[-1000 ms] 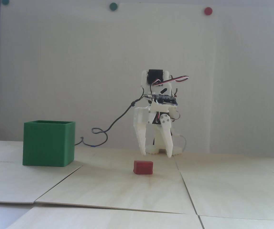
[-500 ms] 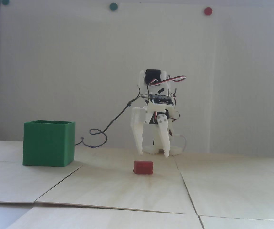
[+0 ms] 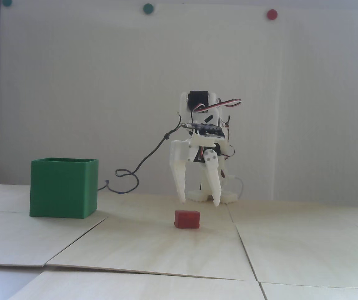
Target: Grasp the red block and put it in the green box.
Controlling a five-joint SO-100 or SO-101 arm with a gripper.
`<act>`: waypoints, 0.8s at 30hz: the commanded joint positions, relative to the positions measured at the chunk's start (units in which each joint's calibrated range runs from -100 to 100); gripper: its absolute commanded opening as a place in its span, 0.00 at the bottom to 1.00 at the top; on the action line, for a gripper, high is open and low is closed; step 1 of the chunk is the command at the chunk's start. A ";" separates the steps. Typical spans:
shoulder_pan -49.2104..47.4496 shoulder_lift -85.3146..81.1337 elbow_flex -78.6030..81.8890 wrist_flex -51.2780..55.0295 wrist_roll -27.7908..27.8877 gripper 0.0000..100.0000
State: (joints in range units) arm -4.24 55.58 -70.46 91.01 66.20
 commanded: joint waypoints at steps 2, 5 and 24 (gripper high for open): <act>0.18 -1.22 -4.17 0.05 -0.03 0.26; 0.10 1.78 -4.79 -0.12 -0.08 0.26; -0.14 1.15 -4.88 -0.12 -0.08 0.26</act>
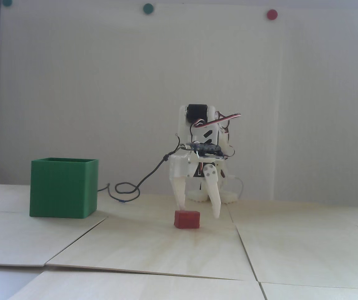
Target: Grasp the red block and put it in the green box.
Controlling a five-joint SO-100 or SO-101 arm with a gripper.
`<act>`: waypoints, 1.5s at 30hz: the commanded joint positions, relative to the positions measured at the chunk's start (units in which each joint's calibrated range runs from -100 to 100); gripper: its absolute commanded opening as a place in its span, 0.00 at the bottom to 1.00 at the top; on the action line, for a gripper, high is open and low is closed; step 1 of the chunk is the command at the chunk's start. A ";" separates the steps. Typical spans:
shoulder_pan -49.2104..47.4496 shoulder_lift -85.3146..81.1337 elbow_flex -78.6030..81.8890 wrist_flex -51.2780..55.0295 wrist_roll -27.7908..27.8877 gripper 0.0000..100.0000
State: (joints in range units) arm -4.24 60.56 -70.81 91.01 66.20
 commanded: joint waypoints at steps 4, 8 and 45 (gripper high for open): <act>-0.22 -7.54 -4.25 0.55 -0.08 0.26; -0.06 -10.62 -4.07 0.55 -0.03 0.26; -0.54 -14.10 -4.34 -0.04 3.98 0.26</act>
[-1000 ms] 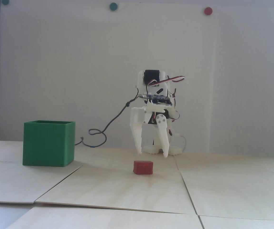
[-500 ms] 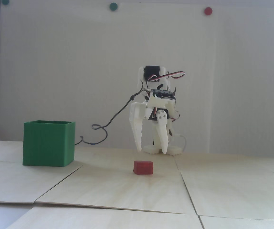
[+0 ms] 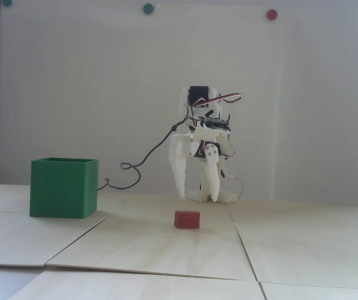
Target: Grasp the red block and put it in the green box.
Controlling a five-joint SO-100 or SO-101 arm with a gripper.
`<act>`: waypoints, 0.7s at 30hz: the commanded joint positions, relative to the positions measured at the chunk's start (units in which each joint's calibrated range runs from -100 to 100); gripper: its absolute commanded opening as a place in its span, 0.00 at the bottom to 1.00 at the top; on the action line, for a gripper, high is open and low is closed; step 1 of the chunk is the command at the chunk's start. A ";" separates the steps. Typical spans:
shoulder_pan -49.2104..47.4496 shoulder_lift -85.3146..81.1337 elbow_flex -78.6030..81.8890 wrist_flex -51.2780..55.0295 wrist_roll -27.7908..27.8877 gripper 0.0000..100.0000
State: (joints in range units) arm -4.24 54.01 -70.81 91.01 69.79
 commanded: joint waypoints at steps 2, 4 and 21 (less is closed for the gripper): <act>-1.35 -7.46 -4.43 -0.04 0.22 0.26; -2.07 -7.46 -4.43 -0.04 0.07 0.26; -3.60 -0.20 -13.66 -0.04 0.02 0.26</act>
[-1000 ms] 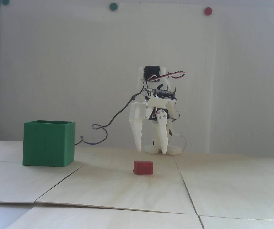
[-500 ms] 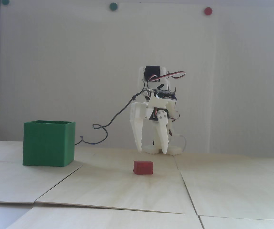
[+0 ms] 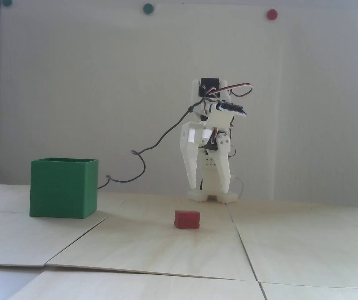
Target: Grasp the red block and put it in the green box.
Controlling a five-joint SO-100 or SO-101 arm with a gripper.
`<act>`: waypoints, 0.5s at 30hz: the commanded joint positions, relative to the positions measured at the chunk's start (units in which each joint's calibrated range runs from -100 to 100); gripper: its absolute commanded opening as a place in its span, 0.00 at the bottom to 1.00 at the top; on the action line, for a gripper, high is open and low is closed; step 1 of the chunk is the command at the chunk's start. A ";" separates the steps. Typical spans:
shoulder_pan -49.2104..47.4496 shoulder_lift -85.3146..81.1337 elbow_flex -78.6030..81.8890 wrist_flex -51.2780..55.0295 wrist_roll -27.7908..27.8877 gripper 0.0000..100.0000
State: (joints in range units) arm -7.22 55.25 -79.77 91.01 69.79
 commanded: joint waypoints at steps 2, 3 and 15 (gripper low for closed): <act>-0.62 -1.44 -4.53 0.05 0.02 0.26; -0.62 -1.44 -4.53 -0.04 0.02 0.26; -0.38 -1.20 0.53 -0.12 -0.09 0.26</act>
State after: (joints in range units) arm -7.22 55.67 -79.41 91.01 69.79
